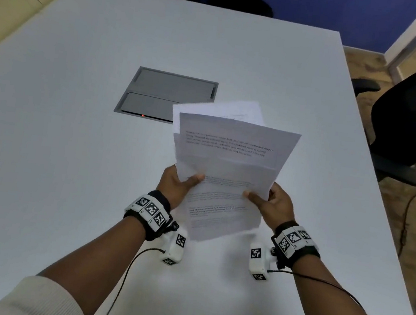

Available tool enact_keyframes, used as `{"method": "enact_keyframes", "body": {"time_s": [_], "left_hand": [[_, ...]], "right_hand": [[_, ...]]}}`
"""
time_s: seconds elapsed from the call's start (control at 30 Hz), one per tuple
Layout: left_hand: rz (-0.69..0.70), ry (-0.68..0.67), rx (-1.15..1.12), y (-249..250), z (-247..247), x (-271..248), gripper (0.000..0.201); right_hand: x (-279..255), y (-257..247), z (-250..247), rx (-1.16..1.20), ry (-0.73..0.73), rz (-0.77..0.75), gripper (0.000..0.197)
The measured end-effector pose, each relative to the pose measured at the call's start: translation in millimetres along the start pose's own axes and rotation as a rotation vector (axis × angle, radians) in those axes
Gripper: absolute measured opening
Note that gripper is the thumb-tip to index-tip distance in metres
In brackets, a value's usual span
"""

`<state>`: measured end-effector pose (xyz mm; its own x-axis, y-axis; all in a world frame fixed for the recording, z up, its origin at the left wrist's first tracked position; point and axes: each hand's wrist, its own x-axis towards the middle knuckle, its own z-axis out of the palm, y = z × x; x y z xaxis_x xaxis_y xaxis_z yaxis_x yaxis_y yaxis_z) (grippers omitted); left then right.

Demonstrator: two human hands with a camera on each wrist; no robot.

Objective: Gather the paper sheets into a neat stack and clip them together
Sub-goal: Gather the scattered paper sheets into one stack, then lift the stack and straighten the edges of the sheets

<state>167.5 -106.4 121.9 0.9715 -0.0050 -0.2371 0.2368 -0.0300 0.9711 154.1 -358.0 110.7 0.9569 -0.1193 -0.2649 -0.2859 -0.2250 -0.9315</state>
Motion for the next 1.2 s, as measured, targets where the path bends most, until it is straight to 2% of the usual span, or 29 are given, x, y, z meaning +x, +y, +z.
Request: {"method": "enact_keyframes", "body": {"time_s": [0.17,0.27,0.47,0.63,0.77,0.83,0.93,1.07,1.2], "left_hand": [[0.09,0.018,0.001,23.5,6.4,-1.2,0.015],[0.134,0.013,-0.047,33.3,7.9,-5.2,0.027],[0.204,0.063,-0.162,53.5,8.1,-10.2,0.029],[0.218,0.066,-0.143,56.2,11.0,-11.7,0.036],[0.183,0.043,-0.234,55.5,8.3,-15.2,0.04],[0.156,-0.008,-0.232,54.6,5.8,-16.3,0.042],[0.15,-0.029,-0.153,50.5,4.0,-18.2,0.033],[0.169,0.033,-0.103,45.9,9.0,-22.2,0.022],[0.167,0.075,-0.081,41.1,14.4,-25.4,0.02]], "right_hand": [[-3.4,-23.2,-9.6,0.019,0.026,-0.084,0.04],[-7.5,-26.3,-15.6,0.048,0.025,-0.108,0.042],[-18.7,-22.7,-22.8,-0.012,0.039,-0.115,0.026],[-29.0,-29.6,-22.0,-0.015,0.095,-0.129,0.021],[-33.6,-31.4,-21.8,-0.043,0.085,-0.111,0.02],[-37.8,-36.7,-22.8,-0.042,0.062,-0.113,0.007],[-42.6,-41.2,-24.4,-0.008,0.043,-0.121,0.018],[-43.5,-35.8,-22.7,-0.053,0.055,-0.103,0.024],[-43.6,-32.0,-17.9,-0.041,0.103,-0.087,0.034]]}}
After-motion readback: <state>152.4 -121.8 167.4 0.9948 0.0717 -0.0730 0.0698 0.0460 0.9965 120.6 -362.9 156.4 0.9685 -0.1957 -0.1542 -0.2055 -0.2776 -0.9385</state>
